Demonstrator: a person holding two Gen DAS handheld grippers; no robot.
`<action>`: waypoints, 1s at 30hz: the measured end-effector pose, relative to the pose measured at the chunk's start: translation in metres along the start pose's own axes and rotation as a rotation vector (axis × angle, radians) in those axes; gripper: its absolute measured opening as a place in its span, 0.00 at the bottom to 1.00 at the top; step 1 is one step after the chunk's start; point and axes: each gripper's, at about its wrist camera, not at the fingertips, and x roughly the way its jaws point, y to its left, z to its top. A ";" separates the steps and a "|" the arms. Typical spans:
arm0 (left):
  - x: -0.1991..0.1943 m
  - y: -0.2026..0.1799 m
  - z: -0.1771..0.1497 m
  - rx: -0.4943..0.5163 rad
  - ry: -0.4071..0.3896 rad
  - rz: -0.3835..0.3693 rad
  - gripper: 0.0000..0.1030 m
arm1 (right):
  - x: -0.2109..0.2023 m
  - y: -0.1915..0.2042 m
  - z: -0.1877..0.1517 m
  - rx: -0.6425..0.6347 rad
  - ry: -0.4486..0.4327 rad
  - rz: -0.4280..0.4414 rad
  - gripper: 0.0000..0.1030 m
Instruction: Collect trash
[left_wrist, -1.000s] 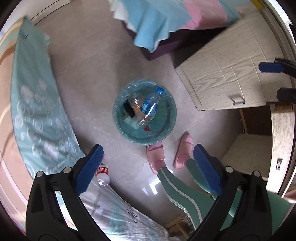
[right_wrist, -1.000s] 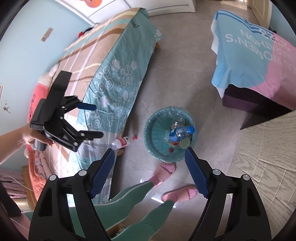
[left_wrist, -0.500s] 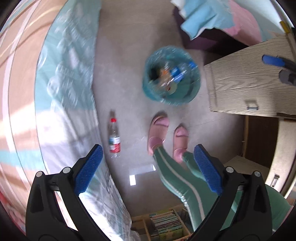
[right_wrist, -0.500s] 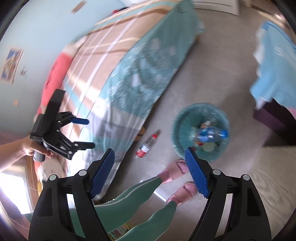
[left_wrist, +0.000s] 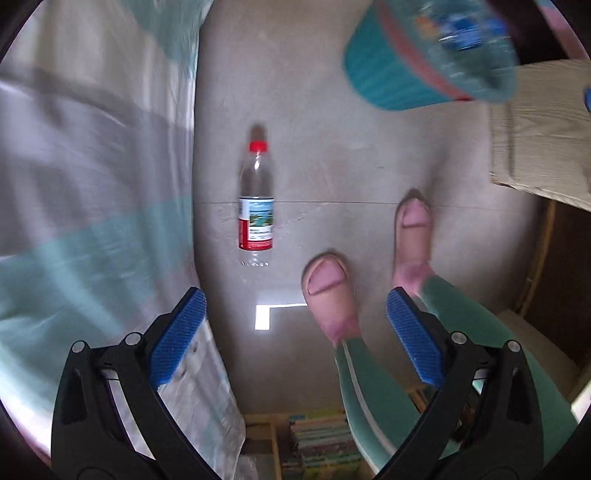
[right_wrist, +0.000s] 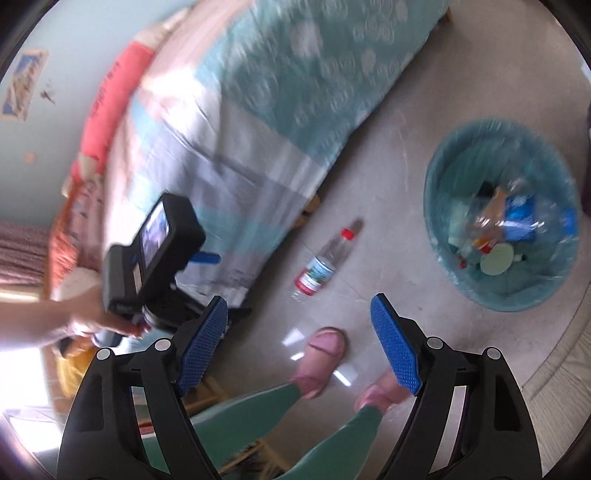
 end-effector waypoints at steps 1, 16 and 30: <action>0.020 0.005 0.005 -0.017 0.004 -0.002 0.93 | 0.016 -0.004 -0.004 0.004 0.007 -0.004 0.77; 0.225 0.031 0.045 -0.180 0.017 -0.039 0.93 | 0.216 -0.120 -0.077 -0.088 0.114 -0.123 0.77; 0.276 0.007 0.040 -0.053 -0.003 -0.103 0.59 | 0.288 -0.157 -0.087 -0.151 0.222 -0.171 0.06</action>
